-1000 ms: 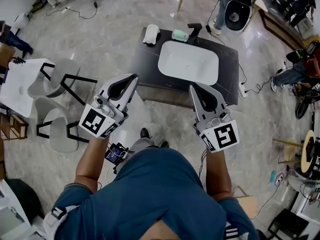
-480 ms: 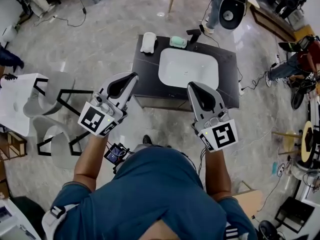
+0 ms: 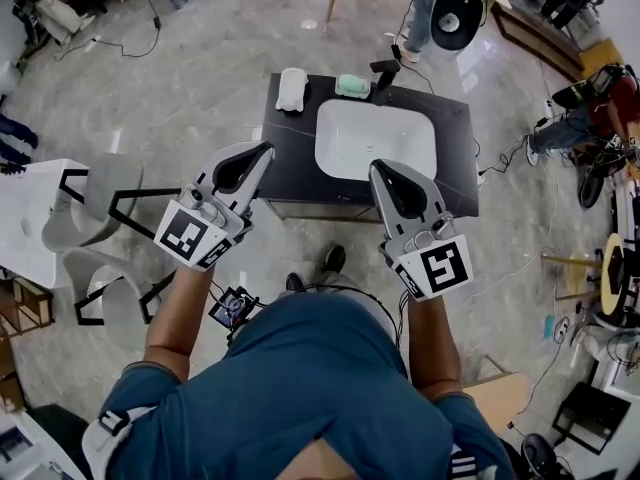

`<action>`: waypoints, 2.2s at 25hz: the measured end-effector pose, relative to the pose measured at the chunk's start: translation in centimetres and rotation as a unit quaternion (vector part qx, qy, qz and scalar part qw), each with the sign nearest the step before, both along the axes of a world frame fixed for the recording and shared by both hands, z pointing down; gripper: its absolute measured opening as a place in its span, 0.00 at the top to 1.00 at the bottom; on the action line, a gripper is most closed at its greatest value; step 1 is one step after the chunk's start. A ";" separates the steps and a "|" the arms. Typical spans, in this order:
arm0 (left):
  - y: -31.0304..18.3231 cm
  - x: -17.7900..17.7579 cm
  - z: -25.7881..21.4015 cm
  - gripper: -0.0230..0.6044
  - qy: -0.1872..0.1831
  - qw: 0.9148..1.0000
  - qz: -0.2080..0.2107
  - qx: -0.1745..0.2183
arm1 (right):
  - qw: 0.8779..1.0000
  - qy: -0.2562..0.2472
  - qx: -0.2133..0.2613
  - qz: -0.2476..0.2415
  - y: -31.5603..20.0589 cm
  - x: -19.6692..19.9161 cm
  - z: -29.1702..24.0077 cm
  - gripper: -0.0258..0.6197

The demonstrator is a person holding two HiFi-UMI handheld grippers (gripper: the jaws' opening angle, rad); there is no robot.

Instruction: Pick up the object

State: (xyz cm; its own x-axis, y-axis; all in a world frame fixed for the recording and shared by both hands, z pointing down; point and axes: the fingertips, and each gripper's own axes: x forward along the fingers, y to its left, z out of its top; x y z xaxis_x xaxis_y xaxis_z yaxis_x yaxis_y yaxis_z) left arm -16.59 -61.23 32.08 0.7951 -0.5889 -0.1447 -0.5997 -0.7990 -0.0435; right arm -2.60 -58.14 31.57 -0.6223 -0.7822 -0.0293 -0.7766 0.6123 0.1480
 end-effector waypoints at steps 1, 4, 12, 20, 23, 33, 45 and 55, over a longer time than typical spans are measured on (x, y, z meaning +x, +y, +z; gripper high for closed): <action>-0.5 0.2 0.2 0.96 0.001 1.000 -0.001 -0.002 | 1.000 0.000 -0.001 -0.001 -0.5 0.2 0.1 0.94; -2.3 1.1 0.7 0.96 0.001 1.000 -0.004 -0.006 | 1.000 -0.003 -0.005 -0.004 -2.5 1.1 0.8 0.94; -7.3 3.7 1.0 0.96 -0.003 0.999 -0.030 -0.009 | 0.999 -0.012 -0.007 -0.035 -8.1 3.1 1.4 0.94; -10.6 6.0 1.4 0.96 -0.011 0.999 -0.052 -0.011 | 0.997 -0.019 -0.008 -0.068 -11.9 4.7 1.9 0.94; -11.9 6.0 2.3 0.96 -0.015 0.998 -0.057 -0.023 | 0.997 -0.024 -0.016 -0.071 -13.1 4.8 2.3 0.94; -17.9 5.0 7.1 0.96 -0.023 0.995 -0.038 -0.086 | 0.997 -0.025 -0.032 -0.064 -16.9 3.3 3.5 0.94; -32.0 0.9 26.4 0.54 -0.046 0.943 -0.067 -0.323 | 0.997 -0.005 -0.069 -0.027 -21.4 2.3 6.2 0.94; -39.9 -0.5 42.1 0.47 -0.088 0.865 -0.089 -0.486 | 0.995 0.014 -0.101 0.005 -25.7 2.0 8.3 0.94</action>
